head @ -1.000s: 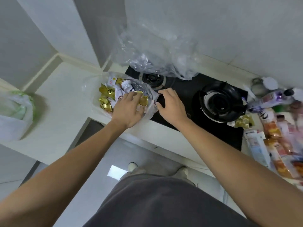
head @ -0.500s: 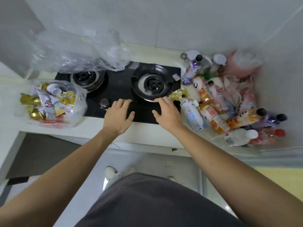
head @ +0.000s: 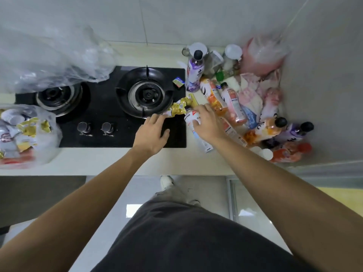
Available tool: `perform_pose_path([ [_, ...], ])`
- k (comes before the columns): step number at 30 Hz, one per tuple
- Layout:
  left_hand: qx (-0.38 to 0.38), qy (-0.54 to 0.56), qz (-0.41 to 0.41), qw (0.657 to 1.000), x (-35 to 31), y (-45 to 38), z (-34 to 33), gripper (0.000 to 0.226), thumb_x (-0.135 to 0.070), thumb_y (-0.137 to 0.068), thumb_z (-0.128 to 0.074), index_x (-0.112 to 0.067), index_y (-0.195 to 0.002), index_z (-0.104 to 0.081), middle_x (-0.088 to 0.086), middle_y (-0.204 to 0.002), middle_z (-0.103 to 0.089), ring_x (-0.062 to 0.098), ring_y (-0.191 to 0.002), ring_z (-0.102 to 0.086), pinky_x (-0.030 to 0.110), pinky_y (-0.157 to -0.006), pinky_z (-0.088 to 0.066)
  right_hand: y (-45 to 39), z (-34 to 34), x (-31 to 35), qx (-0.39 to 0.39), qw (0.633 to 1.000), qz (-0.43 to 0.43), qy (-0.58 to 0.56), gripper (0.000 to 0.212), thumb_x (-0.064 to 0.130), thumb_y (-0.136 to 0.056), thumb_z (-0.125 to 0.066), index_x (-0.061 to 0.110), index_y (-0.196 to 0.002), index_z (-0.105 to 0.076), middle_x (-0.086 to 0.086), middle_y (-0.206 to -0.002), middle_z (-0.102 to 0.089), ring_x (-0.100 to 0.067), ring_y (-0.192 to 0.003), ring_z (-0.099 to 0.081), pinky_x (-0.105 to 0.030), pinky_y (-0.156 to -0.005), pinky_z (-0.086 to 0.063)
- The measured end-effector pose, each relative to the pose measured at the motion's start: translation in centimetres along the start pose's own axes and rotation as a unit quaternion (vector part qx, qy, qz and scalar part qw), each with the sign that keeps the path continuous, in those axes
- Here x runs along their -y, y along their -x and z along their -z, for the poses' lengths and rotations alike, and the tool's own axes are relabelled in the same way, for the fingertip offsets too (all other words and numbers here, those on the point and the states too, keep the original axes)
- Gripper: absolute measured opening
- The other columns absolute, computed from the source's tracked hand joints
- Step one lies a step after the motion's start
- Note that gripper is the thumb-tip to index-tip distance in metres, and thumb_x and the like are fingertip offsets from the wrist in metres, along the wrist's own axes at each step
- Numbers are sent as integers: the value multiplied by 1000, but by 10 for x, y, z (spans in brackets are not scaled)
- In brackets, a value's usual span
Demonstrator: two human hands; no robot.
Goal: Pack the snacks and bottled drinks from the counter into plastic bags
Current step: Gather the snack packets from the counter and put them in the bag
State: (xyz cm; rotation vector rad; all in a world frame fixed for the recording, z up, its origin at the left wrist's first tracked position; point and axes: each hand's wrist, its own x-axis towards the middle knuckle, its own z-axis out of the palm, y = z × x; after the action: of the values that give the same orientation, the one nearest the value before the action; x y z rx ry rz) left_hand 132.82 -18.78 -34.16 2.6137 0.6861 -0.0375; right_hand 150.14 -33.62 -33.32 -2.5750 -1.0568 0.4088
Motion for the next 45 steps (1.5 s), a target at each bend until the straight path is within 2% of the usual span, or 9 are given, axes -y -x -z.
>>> perform_pose_path([
  [2,13,-3,-13,1000,-1,-21,-6,51,-33,-100,-55,-18,-147,-44,4,-137,-51,28,-123,-49,46,-89,-51,-13,0,-13,-2,1000,-24,10,41,18,-96,-65,15,-136,-56,-7,-133,-53,-30,-122,-56,-45,-92,-54],
  [6,43,-7,-28,999,-4,-57,-16,44,-29,-98,-57,-17,-140,-48,5,-131,-51,28,-122,-49,46,-87,-53,-37,-3,-34,10,999,-39,18,43,16,-97,-63,14,-138,-54,-8,-140,-52,-30,-129,-52,-45,-100,-49],
  [12,86,-37,-35,995,-15,-99,-22,59,-20,-96,-59,-17,-151,-38,7,-142,-46,34,-122,-55,46,-83,-51,-66,-11,-53,40,997,6,70,33,16,-94,-62,9,-126,-61,-11,-129,-59,-30,-122,-55,-46,-101,-47],
  [18,137,-108,6,985,-21,-125,-32,65,-17,-96,-59,-18,-155,-32,12,-151,-40,44,-118,-59,50,-83,-51,-75,-24,-69,107,983,50,139,29,22,-91,-66,19,-120,-62,-3,-119,-64,-28,-119,-58,-53,-108,-37],
  [24,150,-149,13,977,-23,-134,-41,58,-16,-96,-60,-18,-149,-37,14,-141,-42,43,-107,-63,46,-71,-47,-79,-31,-75,113,979,69,153,26,23,-91,-64,24,-118,-64,3,-114,-66,-25,-119,-55,-50,-109,-28],
  [28,134,-153,21,979,-28,-135,-45,54,-20,-96,-63,-15,-142,-37,16,-133,-40,44,-96,-63,43,-63,-42,-78,-36,-76,76,985,67,142,23,18,-92,-65,25,-114,-65,4,-108,-68,-24,-114,-57,-49,-107,-27],
  [32,121,-146,31,981,-28,-125,-49,58,-35,-96,-63,-15,-142,-36,16,-129,-42,43,-94,-63,42,-63,-40,-75,-32,-77,38,991,67,113,22,11,-90,-66,22,-110,-65,3,-103,-69,-24,-108,-61,-46,-106,-26],
  [39,88,-108,38,989,-22,-94,-42,49,-45,-93,-62,-14,-126,-44,13,-120,-42,44,-87,-63,41,-63,-41,-70,-17,-77,-43,994,80,55,20,13,-86,-71,14,-105,-64,-6,-105,-68,-30,-105,-60,-47,-94,-46],
  [45,28,-74,65,995,-11,-56,-20,51,-54,-90,-62,-23,-128,-45,6,-122,-44,41,-85,-65,39,-63,-43,-65,-10,-48,-56,994,85,36,29,7,-85,-71,12,-112,-65,-8,-107,-68,-30,-107,-60,-46,-92,-49],
])
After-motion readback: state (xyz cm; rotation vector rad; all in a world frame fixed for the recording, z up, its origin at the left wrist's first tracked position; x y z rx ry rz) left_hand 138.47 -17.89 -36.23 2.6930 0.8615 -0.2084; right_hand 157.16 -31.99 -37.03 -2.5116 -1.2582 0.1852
